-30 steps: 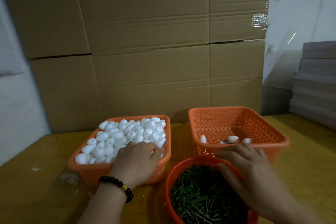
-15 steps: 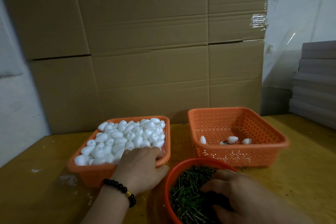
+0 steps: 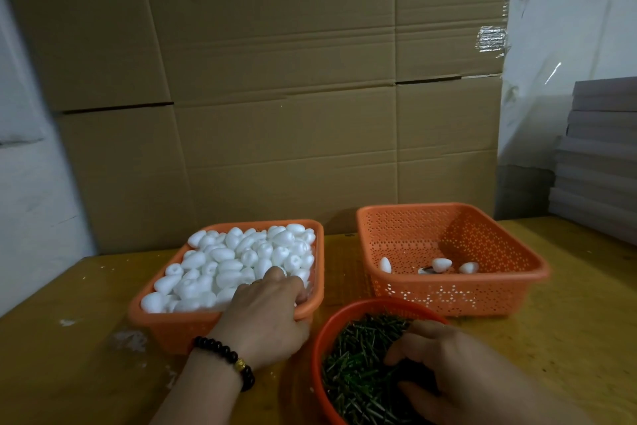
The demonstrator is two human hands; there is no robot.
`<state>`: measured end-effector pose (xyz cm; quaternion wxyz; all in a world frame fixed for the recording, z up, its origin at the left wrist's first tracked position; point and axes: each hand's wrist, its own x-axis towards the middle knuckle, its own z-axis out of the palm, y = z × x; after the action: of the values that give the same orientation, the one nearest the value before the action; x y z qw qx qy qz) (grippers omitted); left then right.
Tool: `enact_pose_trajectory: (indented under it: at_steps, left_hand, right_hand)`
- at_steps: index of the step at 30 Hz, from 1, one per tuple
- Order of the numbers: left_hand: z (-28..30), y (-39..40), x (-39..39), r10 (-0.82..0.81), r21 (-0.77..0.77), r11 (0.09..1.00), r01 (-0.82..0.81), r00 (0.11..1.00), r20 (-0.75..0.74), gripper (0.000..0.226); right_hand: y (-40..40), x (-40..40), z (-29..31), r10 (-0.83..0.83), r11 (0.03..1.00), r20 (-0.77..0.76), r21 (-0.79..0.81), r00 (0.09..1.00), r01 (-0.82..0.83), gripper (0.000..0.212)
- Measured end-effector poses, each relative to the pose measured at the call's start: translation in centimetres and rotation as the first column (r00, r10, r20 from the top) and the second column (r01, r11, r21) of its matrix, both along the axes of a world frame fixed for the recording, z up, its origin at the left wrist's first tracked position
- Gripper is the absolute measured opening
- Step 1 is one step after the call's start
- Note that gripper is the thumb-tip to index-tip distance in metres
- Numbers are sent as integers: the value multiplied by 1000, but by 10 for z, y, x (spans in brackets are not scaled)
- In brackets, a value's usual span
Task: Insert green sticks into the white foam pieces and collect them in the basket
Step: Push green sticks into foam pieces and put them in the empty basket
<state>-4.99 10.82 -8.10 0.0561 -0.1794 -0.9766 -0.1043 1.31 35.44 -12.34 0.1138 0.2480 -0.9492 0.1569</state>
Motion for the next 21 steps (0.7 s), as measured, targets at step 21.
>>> enact_pose_trajectory:
  at_steps: [21]
  left_hand:
    - [7, -11, -8, -66, 450, 892, 48, 998, 24, 25]
  right_hand:
    - [-4, 8, 8, -50, 998, -70, -32, 996, 48, 26]
